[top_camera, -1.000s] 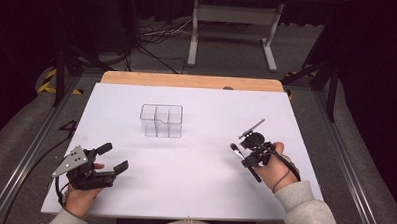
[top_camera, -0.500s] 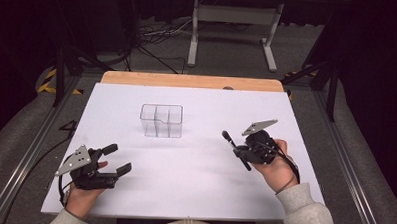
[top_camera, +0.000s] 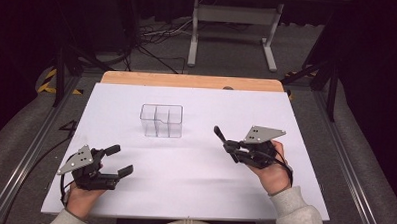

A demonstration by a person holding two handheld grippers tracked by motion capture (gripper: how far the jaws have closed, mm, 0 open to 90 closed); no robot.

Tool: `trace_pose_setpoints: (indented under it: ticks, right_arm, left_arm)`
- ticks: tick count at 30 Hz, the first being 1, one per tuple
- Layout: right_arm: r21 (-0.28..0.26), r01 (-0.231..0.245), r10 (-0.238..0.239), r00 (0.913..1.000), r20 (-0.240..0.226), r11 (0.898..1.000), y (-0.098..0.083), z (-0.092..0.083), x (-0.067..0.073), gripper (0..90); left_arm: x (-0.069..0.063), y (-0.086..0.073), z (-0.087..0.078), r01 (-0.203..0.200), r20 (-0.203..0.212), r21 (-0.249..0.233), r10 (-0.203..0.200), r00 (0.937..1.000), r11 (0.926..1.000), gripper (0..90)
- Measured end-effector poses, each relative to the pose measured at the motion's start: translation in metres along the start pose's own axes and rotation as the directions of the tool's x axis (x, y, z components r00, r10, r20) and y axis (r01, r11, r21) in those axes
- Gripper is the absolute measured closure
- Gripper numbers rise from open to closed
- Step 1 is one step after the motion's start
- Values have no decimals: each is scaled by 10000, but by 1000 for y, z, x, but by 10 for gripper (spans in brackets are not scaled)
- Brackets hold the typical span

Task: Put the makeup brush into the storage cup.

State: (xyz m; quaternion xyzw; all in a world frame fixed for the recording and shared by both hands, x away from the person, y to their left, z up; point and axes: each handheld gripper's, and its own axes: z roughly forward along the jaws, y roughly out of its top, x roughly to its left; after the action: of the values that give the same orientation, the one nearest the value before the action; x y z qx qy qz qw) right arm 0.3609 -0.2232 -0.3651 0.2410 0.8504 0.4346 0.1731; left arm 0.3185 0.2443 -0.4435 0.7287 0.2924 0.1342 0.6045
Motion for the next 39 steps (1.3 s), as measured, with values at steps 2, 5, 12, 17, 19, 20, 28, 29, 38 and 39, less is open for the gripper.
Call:
trace_pose_setpoints:
  ticks: [2,5,12,17,19,20,28,29,38,39]
  right_arm:
    - [-587,10,-21,9998,-183,9983,-1,1,1,797]
    - [-1276,-181,126,9990,-439,9917,-3,3,2,797]
    - [-2705,-200,-39,9962,-875,9625,-8,15,7,798]
    - [-3230,-286,-140,9916,-1288,9460,-9,22,10,797]
    - [-3439,-231,-269,9898,-1400,9387,-9,25,12,797]
    - [-3439,-231,-269,9898,-1400,9387,-9,25,12,797]
    - [-4169,-144,-580,9853,-1605,9088,-13,37,20,797]
    - [-4169,-144,-580,9853,-1605,9088,-13,37,20,797]
    - [-4254,-145,-614,9845,-1641,9049,-20,46,25,797]
    - [-4240,-143,-620,9842,-1656,9056,-20,46,26,797]
  left_arm:
    - [0,0,0,41,-18,-64,-41,10000,10000,108]
    - [0,0,0,48,-27,-133,-48,10000,9999,107]
    - [-1,-1,3,-78,172,-107,80,9998,9999,97]
    - [0,-1,3,-68,218,-210,73,9997,9998,94]
    - [0,-1,3,-68,234,-241,74,9997,9997,92]
    - [0,-1,3,-70,253,-255,77,9996,9997,92]
    - [-2,0,5,-182,426,-320,195,9989,9993,87]
    - [-2,0,5,-182,426,-320,195,9989,9993,86]
    - [-4,12,11,-86,796,-496,125,9967,9987,83]
    - [-4,12,11,-86,796,-496,125,9967,9987,83]
